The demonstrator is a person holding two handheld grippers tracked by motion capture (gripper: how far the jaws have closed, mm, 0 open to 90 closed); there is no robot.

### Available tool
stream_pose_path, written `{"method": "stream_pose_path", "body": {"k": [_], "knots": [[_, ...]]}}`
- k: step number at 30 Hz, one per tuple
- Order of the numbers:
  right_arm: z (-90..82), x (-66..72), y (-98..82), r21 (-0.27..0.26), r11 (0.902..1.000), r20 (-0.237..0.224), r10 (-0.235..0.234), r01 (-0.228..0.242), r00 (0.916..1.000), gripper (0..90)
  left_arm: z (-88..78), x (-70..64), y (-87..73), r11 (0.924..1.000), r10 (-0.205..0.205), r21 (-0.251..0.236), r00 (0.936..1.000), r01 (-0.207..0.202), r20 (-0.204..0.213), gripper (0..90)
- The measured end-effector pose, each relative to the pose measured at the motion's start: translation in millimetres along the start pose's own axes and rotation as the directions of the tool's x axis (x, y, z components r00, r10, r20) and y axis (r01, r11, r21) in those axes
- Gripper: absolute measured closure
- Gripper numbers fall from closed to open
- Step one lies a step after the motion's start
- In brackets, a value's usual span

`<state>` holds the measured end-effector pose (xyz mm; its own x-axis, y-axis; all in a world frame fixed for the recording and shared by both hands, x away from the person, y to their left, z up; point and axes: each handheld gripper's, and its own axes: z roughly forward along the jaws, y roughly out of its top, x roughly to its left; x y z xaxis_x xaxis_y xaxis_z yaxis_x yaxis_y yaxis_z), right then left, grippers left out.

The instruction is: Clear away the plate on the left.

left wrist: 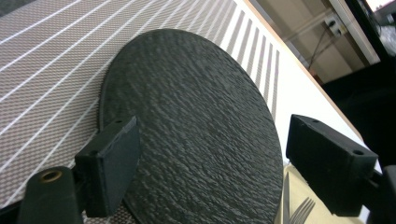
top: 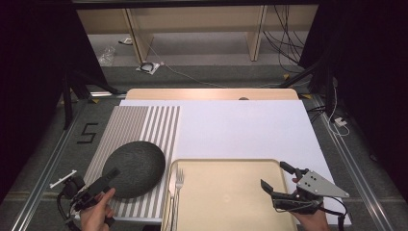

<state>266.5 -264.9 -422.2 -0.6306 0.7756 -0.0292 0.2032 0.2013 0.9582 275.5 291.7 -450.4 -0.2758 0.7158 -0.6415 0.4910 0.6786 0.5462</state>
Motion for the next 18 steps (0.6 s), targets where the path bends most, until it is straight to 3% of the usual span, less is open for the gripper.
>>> {"method": "stream_pose_path", "body": {"k": [4, 7, 10, 14, 18], "knots": [[0.3, 0.0, -0.1, 0.002, 1.0, 0.001, -0.003, 0.003, 1.0, 16.5, -2.3, 2.3, 0.0, 0.9999, -0.011, -0.011, 0.9999, 0.011, -0.013, 17.6], [0.0, 0.1, 0.0, 0.0, 1.0, 0.001, 0.001, -0.001, 1.0, 16.5, -1.8, 7.2, -1.5, 0.9977, -0.067, 0.008, 0.9977, 0.067, -0.01, 17.6], [0.1, 0.4, -0.1, 0.003, 1.0, 0.002, -0.006, 0.006, 1.0, 16.5, -1.8, 11.9, -3.3, 0.9911, -0.132, 0.014, 0.9912, 0.132, -0.01, 17.6], [0.4, 0.3, -0.2, 0.003, 1.0, 0.001, -0.006, 0.006, 1.0, 16.5, -2.9, 16.5, -5.5, 0.9846, -0.173, 0.023, 0.9849, 0.173, -0.007, 17.8], [0.3, 0.2, 0.0, 0.001, 1.0, 0.001, -0.003, 0.003, 1.0, 16.6, -2.1, 21.6, -8.5, 0.9694, -0.241, 0.049, 0.9704, 0.241, 0.005, 18.1]]}}
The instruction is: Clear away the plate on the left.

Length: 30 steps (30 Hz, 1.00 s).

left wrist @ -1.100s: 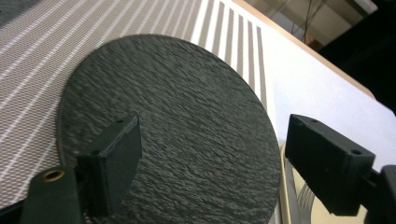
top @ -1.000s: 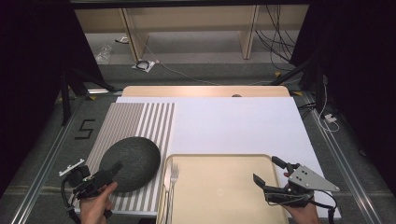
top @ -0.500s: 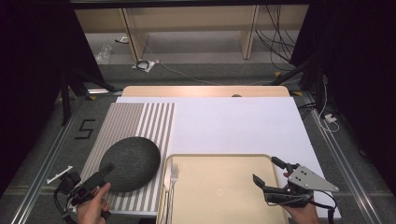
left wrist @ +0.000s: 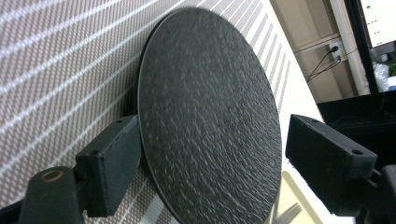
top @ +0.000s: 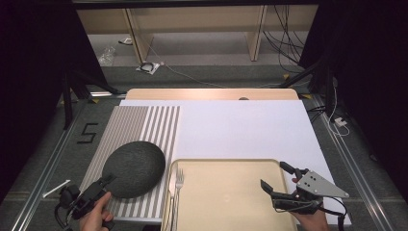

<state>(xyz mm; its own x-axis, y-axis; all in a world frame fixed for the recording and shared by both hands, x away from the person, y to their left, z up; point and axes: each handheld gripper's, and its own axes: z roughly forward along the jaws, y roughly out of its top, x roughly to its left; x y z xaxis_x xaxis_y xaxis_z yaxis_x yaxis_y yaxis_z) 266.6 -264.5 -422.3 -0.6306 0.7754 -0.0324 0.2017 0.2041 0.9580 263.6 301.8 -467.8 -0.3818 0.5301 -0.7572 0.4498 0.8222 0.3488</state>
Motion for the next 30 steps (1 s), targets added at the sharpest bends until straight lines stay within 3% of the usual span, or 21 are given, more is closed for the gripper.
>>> {"method": "stream_pose_path", "body": {"k": [3, 7, 13, 18, 23, 27, 30], "knots": [[-0.2, 0.2, 0.0, 0.005, 1.0, 0.001, -0.003, 0.003, 1.0, 16.6, 1.5, 6.4, -1.5, 0.9978, -0.054, 0.039, 0.9985, 0.053, 0.012, 18.2], [0.0, 0.2, -0.2, 0.007, 1.0, 0.002, -0.005, 0.005, 1.0, 16.6, 3.5, 12.2, -3.8, 0.9898, -0.129, 0.064, 0.9913, 0.127, 0.027, 19.1], [0.3, 0.2, -0.1, 0.005, 1.0, 0.0, -0.003, 0.003, 1.0, 16.6, 7.3, 15.5, -8.9, 0.9776, -0.189, 0.102, 0.981, 0.184, 0.043, 20.7], [0.5, 0.2, -0.1, 0.005, 1.0, -0.001, -0.002, 0.002, 1.0, 16.6, 11.6, 19.2, -15.4, 0.9606, -0.257, 0.126, 0.9645, 0.248, 0.062, 24.5], [0.7, 0.3, -0.2, 0.008, 1.0, -0.002, 0.0, 0.0, 1.0, 16.7, 13.6, 18.6, -19.9, 0.958, -0.27, 0.122, 0.9602, 0.26, 0.073, 29.5], [0.7, 0.4, -0.1, 0.006, 1.0, -0.002, 0.0, 0.0, 1.0, 16.7, 15.1, 19.9, -23.2, 0.9491, -0.298, 0.127, 0.9522, 0.288, 0.066, 33.8], [1.0, 0.6, -0.1, 0.006, 1.0, -0.003, 0.0, 0.0, 1.0, 16.7, 16.2, 19.9, -25.8, 0.9466, -0.307, 0.124, 0.9489, 0.297, 0.071, 37.7]]}}
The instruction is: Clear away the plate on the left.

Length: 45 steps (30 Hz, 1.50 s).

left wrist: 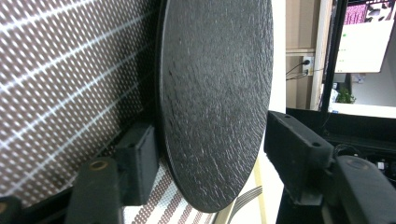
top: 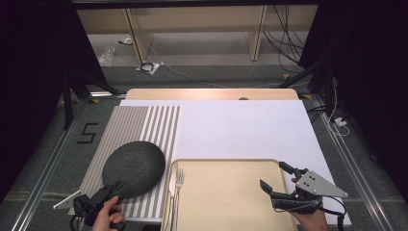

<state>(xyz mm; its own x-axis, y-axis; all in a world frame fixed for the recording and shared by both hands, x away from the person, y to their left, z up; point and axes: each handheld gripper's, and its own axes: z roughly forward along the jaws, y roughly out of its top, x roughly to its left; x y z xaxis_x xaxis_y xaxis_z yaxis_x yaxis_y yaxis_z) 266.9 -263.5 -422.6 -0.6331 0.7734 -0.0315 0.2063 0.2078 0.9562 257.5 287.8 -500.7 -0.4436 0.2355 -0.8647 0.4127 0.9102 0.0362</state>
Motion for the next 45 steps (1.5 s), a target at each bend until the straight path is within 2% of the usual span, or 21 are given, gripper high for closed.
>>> {"method": "stream_pose_path", "body": {"k": [4, 13, 18, 29, 34, 37, 45], "knots": [[-0.1, 0.0, 0.1, -0.001, 1.0, 0.0, 0.001, -0.001, 1.0, 16.9, 1.3, 0.0, -4.2, 0.9998, -0.003, -0.022, 1.0, 0.002, -0.008, 42.7], [0.7, 0.1, -0.1, 0.001, 1.0, -0.001, 0.0, 0.0, 1.0, 16.9, 5.8, 2.6, -7.2, 0.9989, -0.036, -0.03, 0.9993, 0.036, -0.012, 49.9], [1.1, 0.6, -0.2, -0.002, 1.0, -0.002, -0.003, 0.003, 1.0, 16.9, 7.6, 2.9, -8.6, 0.9985, -0.04, -0.04, 0.9991, 0.039, -0.014, 51.5], [1.3, 0.6, -0.2, 0.003, 1.0, -0.002, -0.003, 0.003, 1.0, 16.9, 12.2, 5.1, -9.4, 0.9969, -0.06, -0.051, 0.9982, 0.06, -0.008, 55.2], [1.5, 0.7, -0.2, 0.002, 1.0, -0.003, -0.005, 0.005, 1.0, 17.0, 12.8, 6.9, -9.2, 0.9952, -0.083, -0.051, 0.9965, 0.083, 0.005, 56.6], [1.8, 0.7, -0.2, 0.002, 1.0, -0.002, -0.004, 0.004, 1.0, 16.9, 12.8, 6.8, -9.8, 0.9951, -0.082, -0.055, 0.9966, 0.082, -0.003, 59.1], [1.6, 0.7, -0.2, 0.002, 1.0, -0.004, -0.007, 0.007, 1.0, 17.0, 11.2, 9.7, -10.4, 0.991, -0.118, -0.063, 0.993, 0.118, 0.008, 67.1]]}}
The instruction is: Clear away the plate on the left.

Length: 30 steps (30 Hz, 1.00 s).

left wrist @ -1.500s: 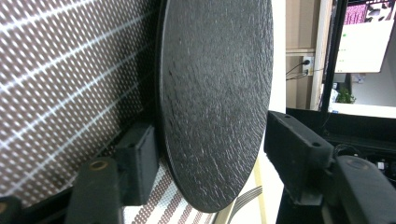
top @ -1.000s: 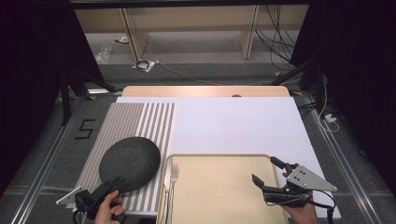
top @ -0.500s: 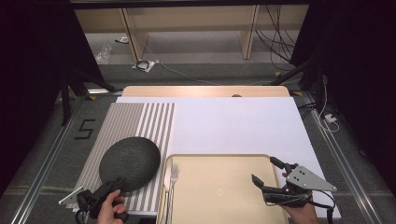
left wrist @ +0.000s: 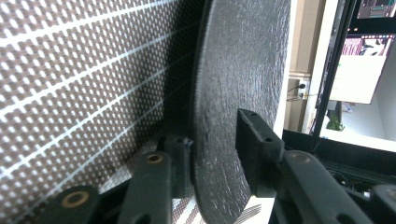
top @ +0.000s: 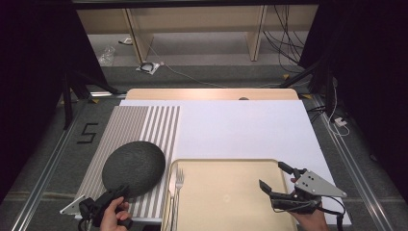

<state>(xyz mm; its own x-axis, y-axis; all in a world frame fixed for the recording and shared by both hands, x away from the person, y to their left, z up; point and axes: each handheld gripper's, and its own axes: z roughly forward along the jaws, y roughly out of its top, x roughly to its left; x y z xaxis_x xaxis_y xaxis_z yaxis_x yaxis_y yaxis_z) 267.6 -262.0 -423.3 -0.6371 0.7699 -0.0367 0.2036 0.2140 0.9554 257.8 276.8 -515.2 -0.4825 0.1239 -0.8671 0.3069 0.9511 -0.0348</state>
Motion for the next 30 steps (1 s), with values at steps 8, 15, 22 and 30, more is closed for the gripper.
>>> {"method": "stream_pose_path", "body": {"k": [8, 15, 22, 30], "knots": [[-0.4, -0.2, 0.1, 0.003, 1.0, 0.001, 0.001, -0.001, 1.0, 17.0, -2.5, 0.9, 0.3, 0.9998, -0.007, -0.017, 0.9999, 0.008, 0.01, 78.8], [-0.1, 0.0, -0.1, 0.001, 1.0, 0.0, 0.001, -0.001, 1.0, 17.0, -5.0, 0.2, 0.6, 0.9996, -0.003, -0.026, 0.9988, 0.005, 0.05, 85.0], [-0.1, -0.1, -0.1, 0.002, 1.0, 0.001, 0.004, -0.004, 1.0, 17.0, -5.8, -0.2, 1.9, 0.9997, -0.007, -0.022, 0.9977, 0.008, 0.068, 85.5], [-0.1, -0.5, -0.3, 0.002, 1.0, 0.0, 0.004, -0.004, 1.0, 17.0, -6.2, -1.9, 2.0, 0.9999, -0.005, -0.012, 0.9974, 0.006, 0.071, 85.4]]}}
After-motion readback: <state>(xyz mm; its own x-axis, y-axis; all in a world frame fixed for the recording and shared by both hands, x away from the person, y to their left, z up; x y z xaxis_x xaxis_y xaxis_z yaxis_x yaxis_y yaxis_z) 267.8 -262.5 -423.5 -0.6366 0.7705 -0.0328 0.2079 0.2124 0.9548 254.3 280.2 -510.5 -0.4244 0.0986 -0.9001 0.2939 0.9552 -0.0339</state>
